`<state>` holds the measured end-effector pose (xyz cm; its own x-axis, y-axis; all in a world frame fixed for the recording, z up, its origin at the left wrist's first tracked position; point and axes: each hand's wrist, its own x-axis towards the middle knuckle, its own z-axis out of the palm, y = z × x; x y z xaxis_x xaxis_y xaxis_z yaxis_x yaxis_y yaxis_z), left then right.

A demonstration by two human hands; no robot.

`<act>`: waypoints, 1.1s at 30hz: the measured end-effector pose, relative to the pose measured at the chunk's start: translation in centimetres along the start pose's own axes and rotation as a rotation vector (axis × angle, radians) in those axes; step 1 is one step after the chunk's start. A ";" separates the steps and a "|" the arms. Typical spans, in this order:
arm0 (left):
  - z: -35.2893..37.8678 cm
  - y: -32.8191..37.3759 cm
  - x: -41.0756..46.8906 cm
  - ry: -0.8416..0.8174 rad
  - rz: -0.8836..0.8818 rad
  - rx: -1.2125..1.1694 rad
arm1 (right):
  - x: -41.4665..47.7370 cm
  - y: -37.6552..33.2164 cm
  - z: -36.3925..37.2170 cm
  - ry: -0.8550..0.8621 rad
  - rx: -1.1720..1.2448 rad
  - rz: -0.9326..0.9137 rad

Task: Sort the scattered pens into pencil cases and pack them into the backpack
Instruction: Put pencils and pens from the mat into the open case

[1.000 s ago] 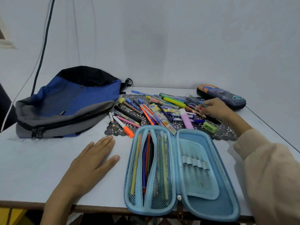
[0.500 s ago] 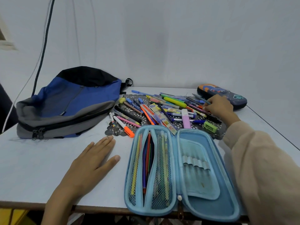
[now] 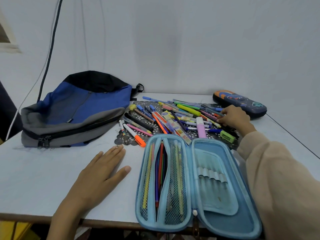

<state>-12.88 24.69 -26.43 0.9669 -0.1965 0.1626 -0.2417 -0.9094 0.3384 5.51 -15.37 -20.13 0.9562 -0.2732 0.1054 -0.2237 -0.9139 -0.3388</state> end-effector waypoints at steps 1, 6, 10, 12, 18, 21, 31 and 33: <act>0.0 0.0 0.0 0.000 0.001 -0.003 | -0.1 0.0 0.0 0.000 0.010 0.008; 0.0 0.1 0.0 0.005 0.001 -0.007 | -0.2 -0.1 -0.2 0.018 0.033 -0.014; -0.1 0.1 0.0 -0.002 0.000 0.006 | -0.1 -0.1 -0.2 -0.012 0.074 -0.039; -0.1 0.1 0.0 -0.007 0.000 0.021 | -0.1 0.0 -0.2 -0.010 0.124 -0.051; 0.0 0.0 0.0 -0.008 -0.004 0.010 | -0.1 -0.2 0.2 -0.080 0.181 -0.107; -0.1 0.1 0.0 -0.008 -0.001 0.013 | 0.0 -0.8 0.1 -0.129 0.138 -0.087; -0.1 0.1 0.0 0.003 0.008 -0.003 | 0.1 -1.5 -0.1 -0.118 0.046 -0.055; -0.1 0.1 0.0 0.001 0.006 0.004 | 0.2 -1.4 0.2 -0.039 0.066 -0.065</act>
<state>-12.91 24.66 -26.36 0.9653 -0.2019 0.1659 -0.2475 -0.9098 0.3332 6.08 -14.06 -19.84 0.9752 -0.2010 0.0926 -0.1497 -0.9071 -0.3933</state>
